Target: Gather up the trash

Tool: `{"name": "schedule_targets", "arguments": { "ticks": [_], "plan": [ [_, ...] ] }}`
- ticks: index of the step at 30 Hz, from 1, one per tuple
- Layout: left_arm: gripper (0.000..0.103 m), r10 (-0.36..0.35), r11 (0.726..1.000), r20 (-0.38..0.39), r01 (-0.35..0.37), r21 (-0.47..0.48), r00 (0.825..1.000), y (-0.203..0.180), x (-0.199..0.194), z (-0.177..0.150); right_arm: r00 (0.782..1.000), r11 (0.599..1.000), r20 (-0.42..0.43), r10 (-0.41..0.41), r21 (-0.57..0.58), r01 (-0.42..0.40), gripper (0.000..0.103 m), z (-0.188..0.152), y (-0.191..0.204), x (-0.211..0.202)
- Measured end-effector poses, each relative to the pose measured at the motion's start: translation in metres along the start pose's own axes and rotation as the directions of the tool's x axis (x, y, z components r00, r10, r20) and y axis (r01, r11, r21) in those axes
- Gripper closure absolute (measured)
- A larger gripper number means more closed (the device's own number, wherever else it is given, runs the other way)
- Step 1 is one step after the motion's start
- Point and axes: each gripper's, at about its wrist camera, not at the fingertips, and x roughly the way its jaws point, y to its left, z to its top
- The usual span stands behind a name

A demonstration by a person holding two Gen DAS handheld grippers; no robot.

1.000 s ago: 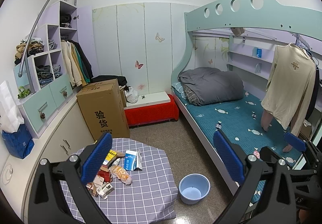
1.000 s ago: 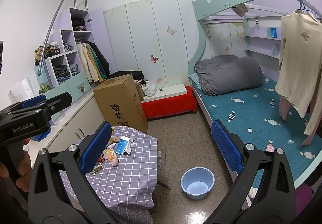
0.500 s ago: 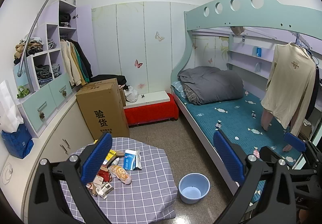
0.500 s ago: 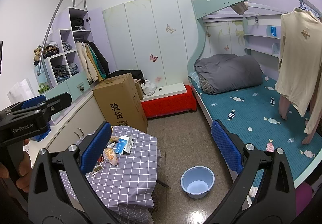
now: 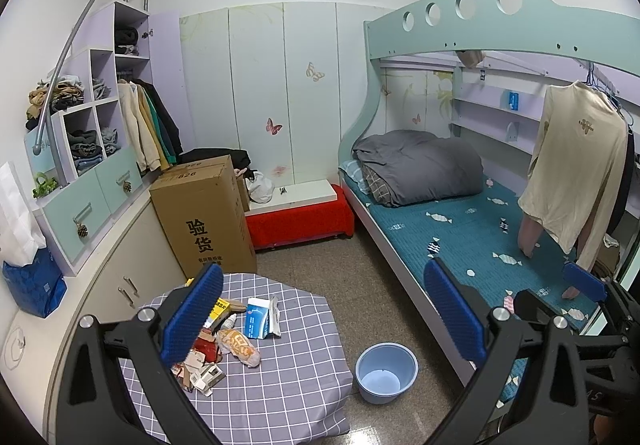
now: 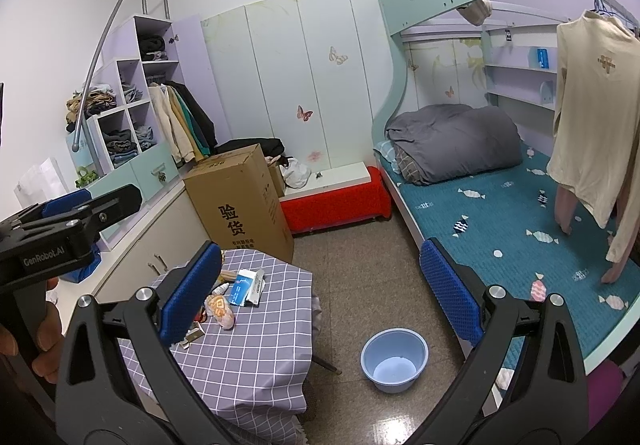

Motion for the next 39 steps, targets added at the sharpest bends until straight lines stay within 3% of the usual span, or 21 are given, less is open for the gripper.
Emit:
{"name": "schedule_targets", "arguments": {
  "ticks": [23, 33, 39],
  "plan": [
    [0.004, 0.001, 1.0, -0.018, -0.001, 0.018, 1.0, -0.005, 0.01, -0.004, 1.0, 1.0, -0.02, 0.013, 0.027, -0.013, 0.006, 0.004, -0.013, 0.01],
    [0.004, 0.019, 1.0, -0.061, -0.018, 0.015, 0.998, -0.014, 0.019, -0.01, 0.997, 0.998, -0.06, 0.05, 0.046, -0.048, 0.006, 0.004, -0.029, 0.022],
    [0.004, 0.041, 0.999, -0.12, -0.042, -0.002, 0.992, -0.009, 0.031, -0.018, 0.988, 0.995, -0.125, 0.087, 0.066, -0.079, 0.006, 0.0, -0.032, 0.039]
  ]
}}
